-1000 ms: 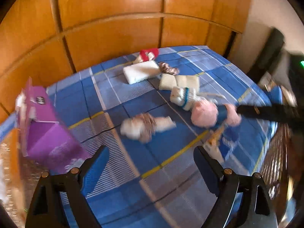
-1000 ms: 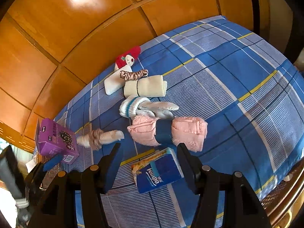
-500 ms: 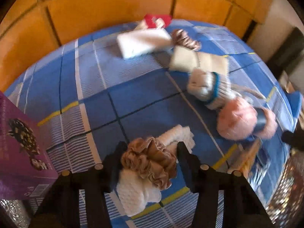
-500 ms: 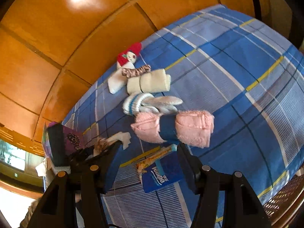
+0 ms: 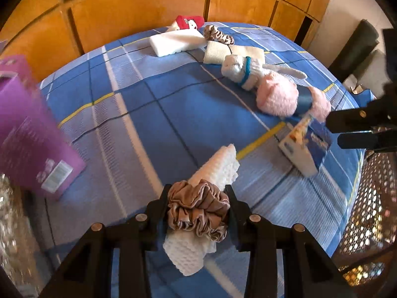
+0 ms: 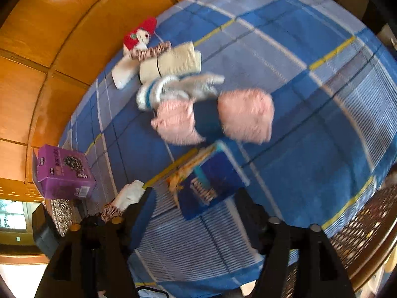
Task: Organize soft objects
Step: 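Grasp the blue Tempo tissue pack with the right tool, then carry the towel into the gold tray and release with left tool while right tool holds the Tempo pack, then carry the Tempo tissue pack into the gold tray and open the right tool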
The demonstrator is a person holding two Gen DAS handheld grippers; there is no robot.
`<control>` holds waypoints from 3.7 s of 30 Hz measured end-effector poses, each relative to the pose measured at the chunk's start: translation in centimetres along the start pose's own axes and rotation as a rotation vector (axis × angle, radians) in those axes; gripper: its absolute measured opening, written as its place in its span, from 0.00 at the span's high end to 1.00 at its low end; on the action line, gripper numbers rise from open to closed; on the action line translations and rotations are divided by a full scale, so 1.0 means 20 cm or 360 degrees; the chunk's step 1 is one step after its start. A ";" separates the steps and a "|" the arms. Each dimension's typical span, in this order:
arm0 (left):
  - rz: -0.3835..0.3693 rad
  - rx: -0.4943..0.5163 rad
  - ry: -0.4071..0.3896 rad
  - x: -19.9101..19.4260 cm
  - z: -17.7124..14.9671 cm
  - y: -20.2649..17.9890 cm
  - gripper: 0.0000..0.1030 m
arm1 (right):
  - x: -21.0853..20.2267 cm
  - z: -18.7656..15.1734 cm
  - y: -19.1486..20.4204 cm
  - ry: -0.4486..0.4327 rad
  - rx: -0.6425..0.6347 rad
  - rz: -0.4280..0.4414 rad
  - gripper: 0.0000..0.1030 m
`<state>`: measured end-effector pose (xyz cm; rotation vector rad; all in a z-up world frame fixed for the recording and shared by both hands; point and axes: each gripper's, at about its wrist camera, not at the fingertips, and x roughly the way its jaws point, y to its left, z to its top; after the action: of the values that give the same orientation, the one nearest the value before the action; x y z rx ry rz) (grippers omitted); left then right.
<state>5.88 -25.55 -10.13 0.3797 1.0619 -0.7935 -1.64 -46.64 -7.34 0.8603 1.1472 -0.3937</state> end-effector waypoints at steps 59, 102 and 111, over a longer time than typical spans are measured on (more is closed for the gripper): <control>0.0636 -0.1071 -0.0659 -1.15 -0.52 1.44 0.63 | 0.46 -0.27 0.57 -0.0152 -0.0791 -0.0529 0.46; 0.0873 -0.1179 -0.0615 -1.19 -1.35 1.12 0.23 | 0.08 0.18 1.52 -0.0445 -0.1031 -0.0289 0.48; 0.0879 -0.1181 -0.0587 -1.18 -1.37 1.12 0.22 | -0.05 -0.51 2.17 -0.0390 -0.1847 0.0384 0.48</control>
<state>-0.85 16.01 -3.83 -0.1141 0.7751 0.0538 20.82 -11.66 9.03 -0.0849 0.8236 0.3639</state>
